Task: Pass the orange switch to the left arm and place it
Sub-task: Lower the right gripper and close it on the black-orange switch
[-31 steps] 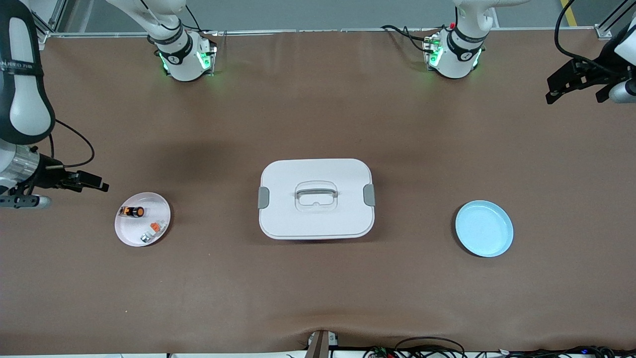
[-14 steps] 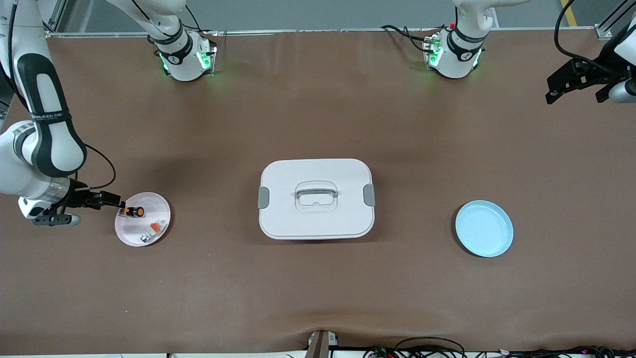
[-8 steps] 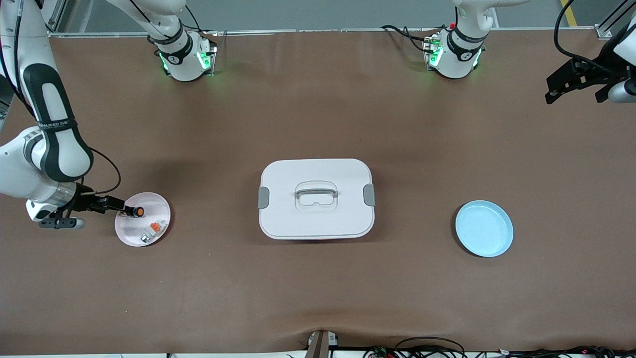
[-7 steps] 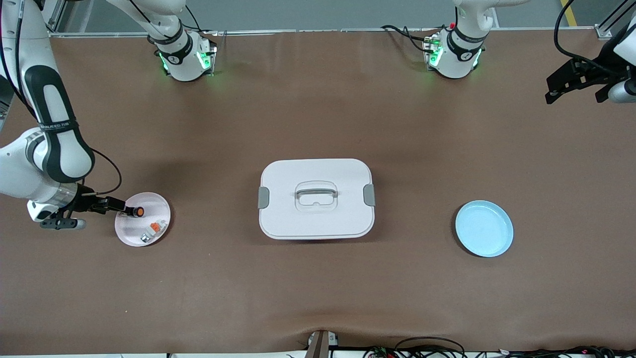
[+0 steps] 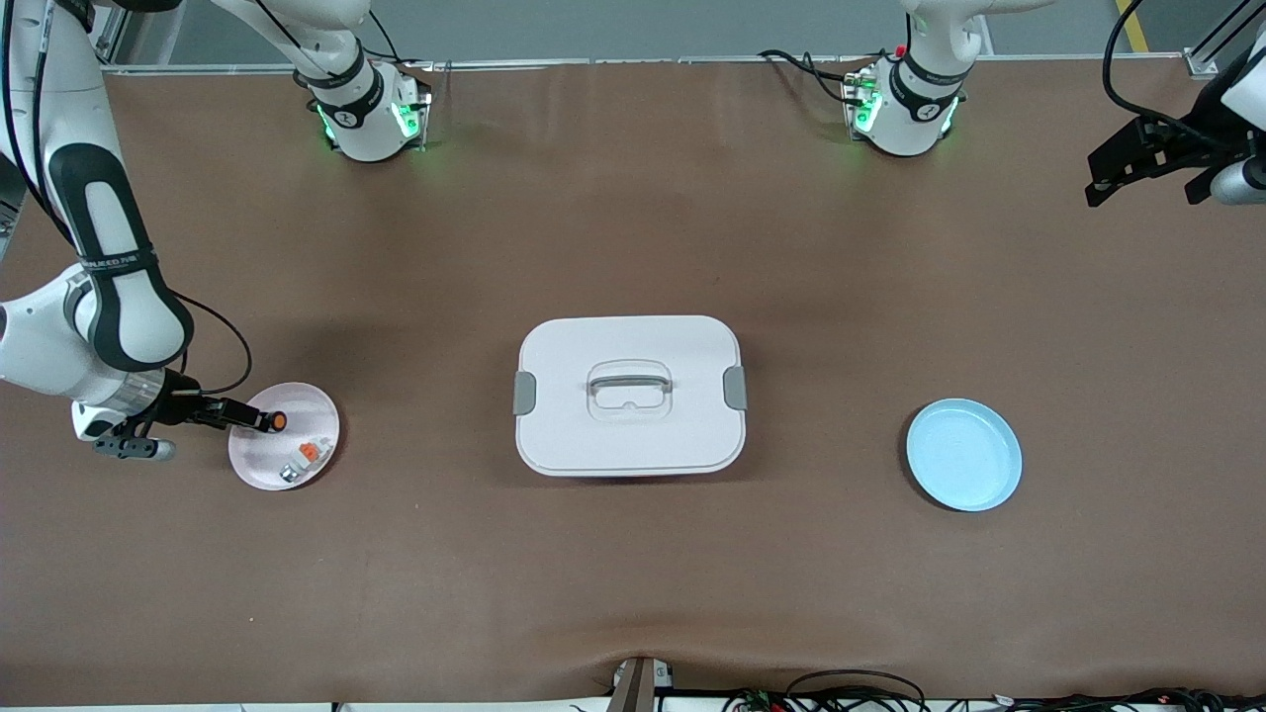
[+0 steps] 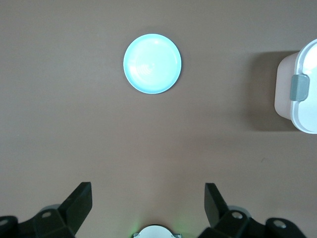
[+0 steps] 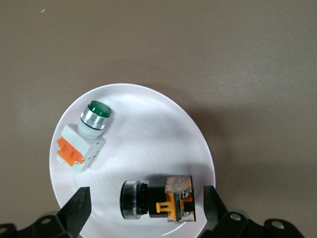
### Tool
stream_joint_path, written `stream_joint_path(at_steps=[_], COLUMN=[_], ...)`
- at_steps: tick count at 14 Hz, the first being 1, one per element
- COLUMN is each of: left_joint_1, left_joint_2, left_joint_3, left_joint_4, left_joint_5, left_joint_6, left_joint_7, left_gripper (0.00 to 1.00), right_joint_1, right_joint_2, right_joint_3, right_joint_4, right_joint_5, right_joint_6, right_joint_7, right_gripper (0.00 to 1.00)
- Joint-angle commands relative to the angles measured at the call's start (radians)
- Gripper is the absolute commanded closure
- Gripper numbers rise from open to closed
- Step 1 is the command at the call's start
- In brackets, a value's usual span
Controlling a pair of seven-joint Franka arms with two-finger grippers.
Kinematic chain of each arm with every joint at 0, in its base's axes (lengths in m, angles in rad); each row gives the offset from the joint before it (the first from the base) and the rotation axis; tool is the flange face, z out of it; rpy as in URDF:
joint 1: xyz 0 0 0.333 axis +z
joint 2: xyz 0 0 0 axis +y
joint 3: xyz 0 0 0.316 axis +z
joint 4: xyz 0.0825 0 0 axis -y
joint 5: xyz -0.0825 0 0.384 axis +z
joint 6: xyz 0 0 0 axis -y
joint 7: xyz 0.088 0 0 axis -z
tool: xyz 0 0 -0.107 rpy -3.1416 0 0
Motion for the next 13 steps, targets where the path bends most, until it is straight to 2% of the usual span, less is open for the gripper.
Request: stream_joint_path(at_steps=[1, 13], left_joint_1=[0.005, 0.003], left_joint_2=[0.0, 0.0], left_joint_3=[-0.004, -0.004], left_joint_4=[0.015, 0.015], left_joint_5=[-0.018, -0.018], left_joint_6=[-0.007, -0.007], left_joint_7=[-0.012, -0.013], left_gripper=[0.0, 0.0], right_joint_1=[0.007, 0.021], right_joint_2=[-0.003, 0.0], right_joint_3=[0.008, 0.008], right_joint_4=[-0.05, -0.081], right_joint_5=[0.027, 0.027], right_joint_6=[0.09, 0.091], right_joint_7=[-0.021, -0.038], right_gripper=[0.0, 0.0])
